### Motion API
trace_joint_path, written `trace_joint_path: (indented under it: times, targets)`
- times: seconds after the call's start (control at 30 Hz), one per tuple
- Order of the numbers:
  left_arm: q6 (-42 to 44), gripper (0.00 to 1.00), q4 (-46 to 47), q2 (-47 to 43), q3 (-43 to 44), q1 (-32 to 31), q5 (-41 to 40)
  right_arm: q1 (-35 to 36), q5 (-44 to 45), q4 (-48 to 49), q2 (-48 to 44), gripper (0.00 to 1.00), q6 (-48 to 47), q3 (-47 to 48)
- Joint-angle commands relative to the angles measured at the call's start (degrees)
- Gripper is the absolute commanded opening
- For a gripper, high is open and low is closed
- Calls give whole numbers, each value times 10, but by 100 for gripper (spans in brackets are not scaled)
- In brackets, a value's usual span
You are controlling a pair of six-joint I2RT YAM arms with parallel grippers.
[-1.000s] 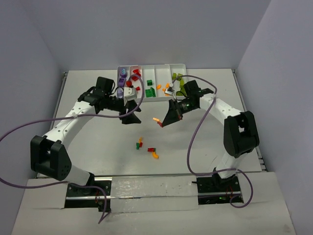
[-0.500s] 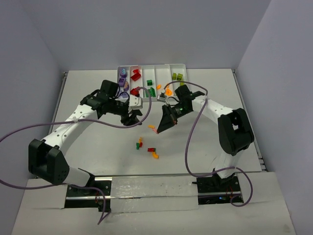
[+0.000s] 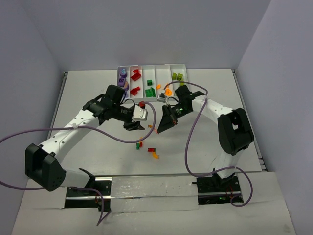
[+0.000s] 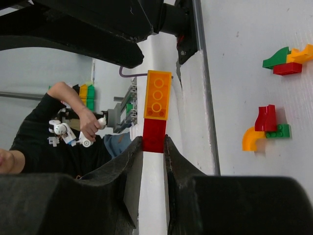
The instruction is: Sort the legos into containers by color
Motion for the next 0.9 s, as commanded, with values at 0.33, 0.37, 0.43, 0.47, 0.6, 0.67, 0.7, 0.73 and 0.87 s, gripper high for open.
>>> trace_joint_path:
  times: [0.33, 0.37, 0.43, 0.47, 0.6, 0.67, 0.7, 0.73, 0.87]
  targets:
    - [25, 51, 8, 9, 14, -35, -20, 11, -6, -20, -8, 0, -22, 23]
    - [24, 51, 8, 11, 15, -36, -20, 12, -6, -21, -7, 0, -23, 23]
    - [23, 50, 10, 13, 17, -39, -20, 12, -6, -23, -6, 0, -25, 25]
    - [23, 49, 9, 15, 18, -41, -20, 12, -7, -24, -4, 0, -26, 25]
    - [21, 48, 12, 18, 20, -46, -22, 12, -10, -26, -3, 0, -29, 28]
    - [20, 47, 17, 19, 19, -50, -25, 12, -10, -27, -3, 0, -29, 29]
    - [19, 47, 21, 20, 18, -54, -29, 12, -10, -26, -3, 0, -28, 28]
    - [17, 46, 24, 22, 17, -57, -31, 12, -10, -25, -3, 0, -27, 28]
    - [9, 42, 35, 25, 16, -64, -40, 12, -11, -25, -2, 0, -27, 27]
